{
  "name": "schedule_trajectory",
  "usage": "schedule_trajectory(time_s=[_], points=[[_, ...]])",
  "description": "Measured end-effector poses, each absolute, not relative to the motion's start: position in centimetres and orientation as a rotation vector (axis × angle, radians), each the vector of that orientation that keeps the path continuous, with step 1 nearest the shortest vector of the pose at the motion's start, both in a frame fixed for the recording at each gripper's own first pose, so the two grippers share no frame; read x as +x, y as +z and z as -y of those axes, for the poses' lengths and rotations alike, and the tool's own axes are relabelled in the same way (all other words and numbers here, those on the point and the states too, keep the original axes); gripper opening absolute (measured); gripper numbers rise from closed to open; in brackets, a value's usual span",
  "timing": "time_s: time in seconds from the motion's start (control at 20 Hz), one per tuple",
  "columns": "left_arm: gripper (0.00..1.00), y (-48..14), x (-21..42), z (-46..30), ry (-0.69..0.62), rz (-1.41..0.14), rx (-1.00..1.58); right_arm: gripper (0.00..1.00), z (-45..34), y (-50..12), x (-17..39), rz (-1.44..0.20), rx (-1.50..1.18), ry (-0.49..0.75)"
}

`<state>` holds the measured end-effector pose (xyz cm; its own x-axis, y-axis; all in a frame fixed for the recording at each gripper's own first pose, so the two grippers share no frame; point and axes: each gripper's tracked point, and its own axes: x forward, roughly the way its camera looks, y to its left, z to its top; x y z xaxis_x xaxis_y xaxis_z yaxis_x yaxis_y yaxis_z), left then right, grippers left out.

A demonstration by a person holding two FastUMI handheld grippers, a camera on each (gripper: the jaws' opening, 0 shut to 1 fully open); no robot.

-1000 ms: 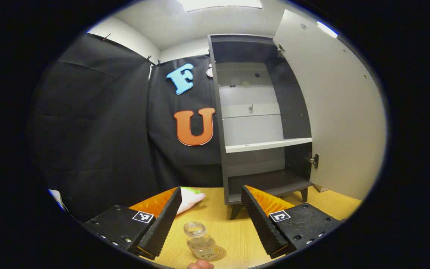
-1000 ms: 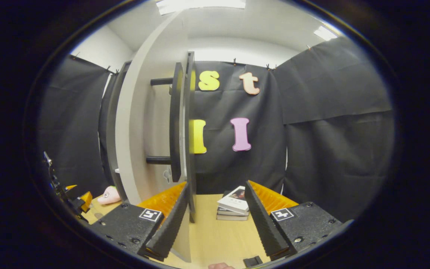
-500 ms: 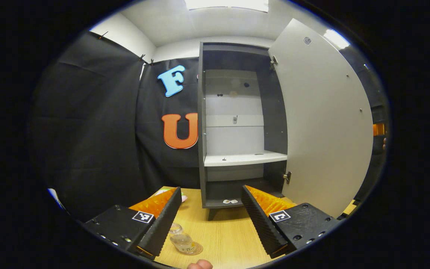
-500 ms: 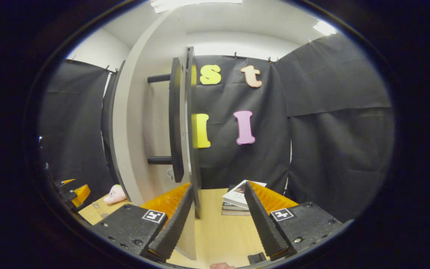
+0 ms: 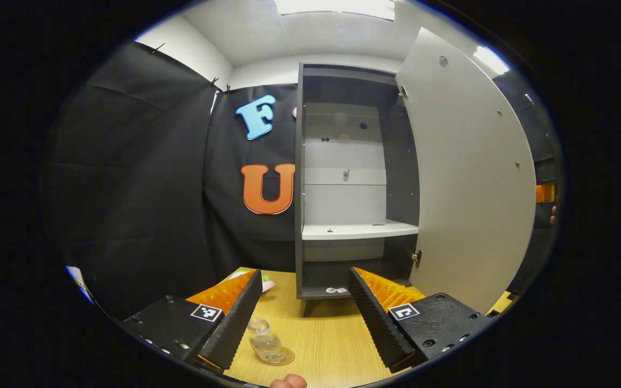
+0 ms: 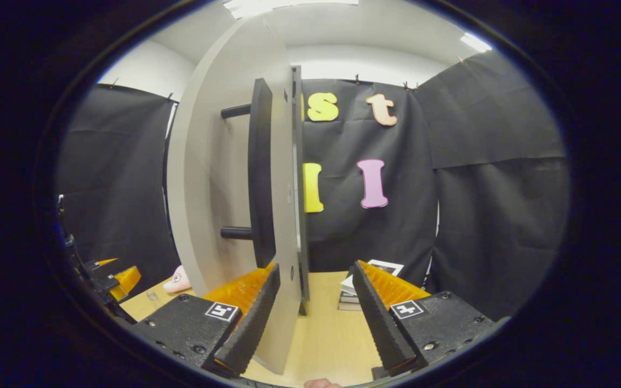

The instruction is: Open the cabinet door with the right hand, grasp the bottle in the cabinet with the left hand and place it on the coaster, then close the cabinet door with the right hand.

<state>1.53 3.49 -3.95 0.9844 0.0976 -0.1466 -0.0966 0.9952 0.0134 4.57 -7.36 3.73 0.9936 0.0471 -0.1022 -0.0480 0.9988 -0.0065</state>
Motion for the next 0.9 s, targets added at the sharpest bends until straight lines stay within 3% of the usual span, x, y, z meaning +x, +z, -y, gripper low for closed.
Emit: schedule_trajectory(time_s=[0.2,0.8,0.85,0.9], points=[[0.96,-3.8,1.3,-4.1,0.098,-0.143,0.017,0.88,4.0,3.6,5.5,-0.108,-0.006,0.152],[0.96,-4.2,0.5,-6.1,0.101,-0.134,0.036,0.88,-4.2,3.9,9.8,-0.085,-0.053,0.263],[0.96,-4.3,0.6,-6.2,0.094,-0.136,0.035,0.84,-5.0,3.9,10.2,-0.086,-0.056,0.279],[0.96,-4.4,0.6,-6.4,0.092,-0.138,0.035,0.88,-6.0,3.8,10.8,-0.087,-0.053,0.294]])
